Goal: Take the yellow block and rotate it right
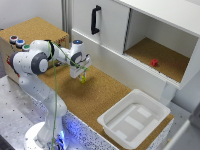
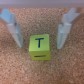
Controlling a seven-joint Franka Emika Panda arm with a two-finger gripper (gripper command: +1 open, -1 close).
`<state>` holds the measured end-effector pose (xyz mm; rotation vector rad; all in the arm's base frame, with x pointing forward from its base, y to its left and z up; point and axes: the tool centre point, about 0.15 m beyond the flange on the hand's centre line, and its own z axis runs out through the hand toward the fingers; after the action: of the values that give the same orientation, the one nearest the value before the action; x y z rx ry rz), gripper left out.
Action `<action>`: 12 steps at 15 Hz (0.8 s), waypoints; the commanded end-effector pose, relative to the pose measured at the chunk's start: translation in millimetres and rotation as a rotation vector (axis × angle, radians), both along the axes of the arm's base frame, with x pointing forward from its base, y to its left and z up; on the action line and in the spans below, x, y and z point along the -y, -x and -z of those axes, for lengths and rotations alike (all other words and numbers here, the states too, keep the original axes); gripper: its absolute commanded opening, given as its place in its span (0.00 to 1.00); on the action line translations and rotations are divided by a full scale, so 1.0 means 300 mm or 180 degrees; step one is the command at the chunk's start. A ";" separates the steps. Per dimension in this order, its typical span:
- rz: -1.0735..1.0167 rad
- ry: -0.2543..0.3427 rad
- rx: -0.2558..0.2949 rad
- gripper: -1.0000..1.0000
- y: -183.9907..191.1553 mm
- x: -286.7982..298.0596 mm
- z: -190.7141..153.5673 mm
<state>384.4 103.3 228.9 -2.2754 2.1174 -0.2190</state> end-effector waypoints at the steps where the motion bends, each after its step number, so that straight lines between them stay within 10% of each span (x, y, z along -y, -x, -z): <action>1: -0.0056 -0.0055 -0.0004 1.00 0.009 -0.038 -0.047; 12: -0.0634 0.0190 0.0123 1.00 0.031 -0.040 -0.117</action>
<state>375.9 122.4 258.9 -2.3508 2.0124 -0.3619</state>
